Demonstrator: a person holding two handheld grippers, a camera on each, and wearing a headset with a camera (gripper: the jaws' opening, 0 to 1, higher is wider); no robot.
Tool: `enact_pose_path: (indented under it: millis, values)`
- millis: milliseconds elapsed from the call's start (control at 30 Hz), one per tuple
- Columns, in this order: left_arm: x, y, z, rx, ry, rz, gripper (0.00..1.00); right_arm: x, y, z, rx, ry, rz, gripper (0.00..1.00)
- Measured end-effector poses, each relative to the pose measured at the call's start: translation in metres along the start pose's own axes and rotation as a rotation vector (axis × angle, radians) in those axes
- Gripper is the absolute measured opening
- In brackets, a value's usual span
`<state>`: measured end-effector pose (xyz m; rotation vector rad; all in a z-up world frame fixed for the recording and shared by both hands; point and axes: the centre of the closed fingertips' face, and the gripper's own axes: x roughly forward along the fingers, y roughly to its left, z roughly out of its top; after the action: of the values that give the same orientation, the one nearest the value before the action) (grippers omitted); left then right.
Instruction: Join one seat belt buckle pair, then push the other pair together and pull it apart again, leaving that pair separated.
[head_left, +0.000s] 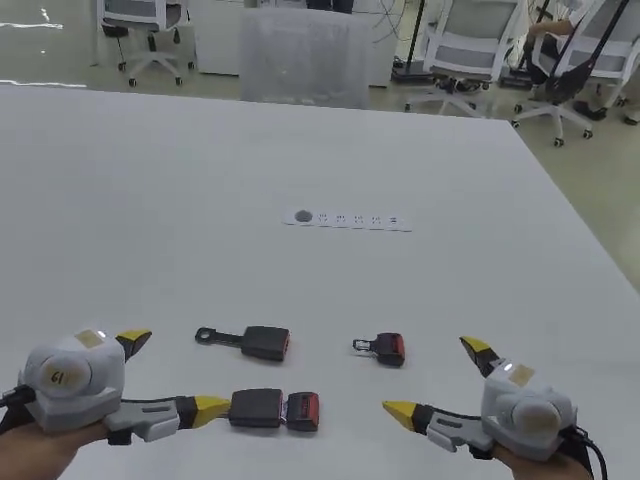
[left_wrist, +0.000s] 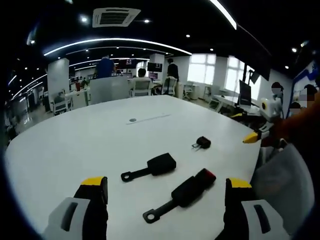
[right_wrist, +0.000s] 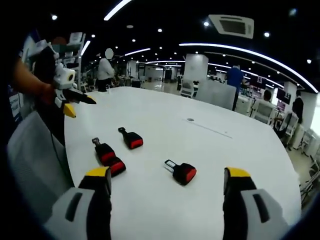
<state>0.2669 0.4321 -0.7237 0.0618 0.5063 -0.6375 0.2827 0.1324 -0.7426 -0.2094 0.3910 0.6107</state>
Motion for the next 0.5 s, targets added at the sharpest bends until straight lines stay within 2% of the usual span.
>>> enact_pose_path:
  millis: [133, 200, 300, 433, 500]
  values:
    - [-0.003, 0.0, -0.002, -0.022, -0.006, 0.009, 1.0, -0.002, -0.004, -0.005, 0.044, -0.001, -0.027, 0.96]
    - [-0.004, -0.001, -0.004, -0.02, -0.003, 0.01, 1.0, -0.003, -0.002, -0.007, 0.038, 0.001, -0.029, 0.96]
    - [-0.006, -0.003, -0.005, -0.03, -0.005, 0.006, 1.0, -0.003, 0.0, -0.011, 0.035, 0.004, -0.014, 0.96]
    - [-0.008, -0.006, -0.004, -0.018, -0.009, -0.01, 1.0, -0.002, 0.007, -0.007, 0.006, -0.016, 0.027, 0.97]
    - [-0.009, -0.005, -0.002, -0.027, -0.011, -0.011, 1.0, -0.001, 0.009, -0.006, 0.019, -0.016, 0.044, 0.98]
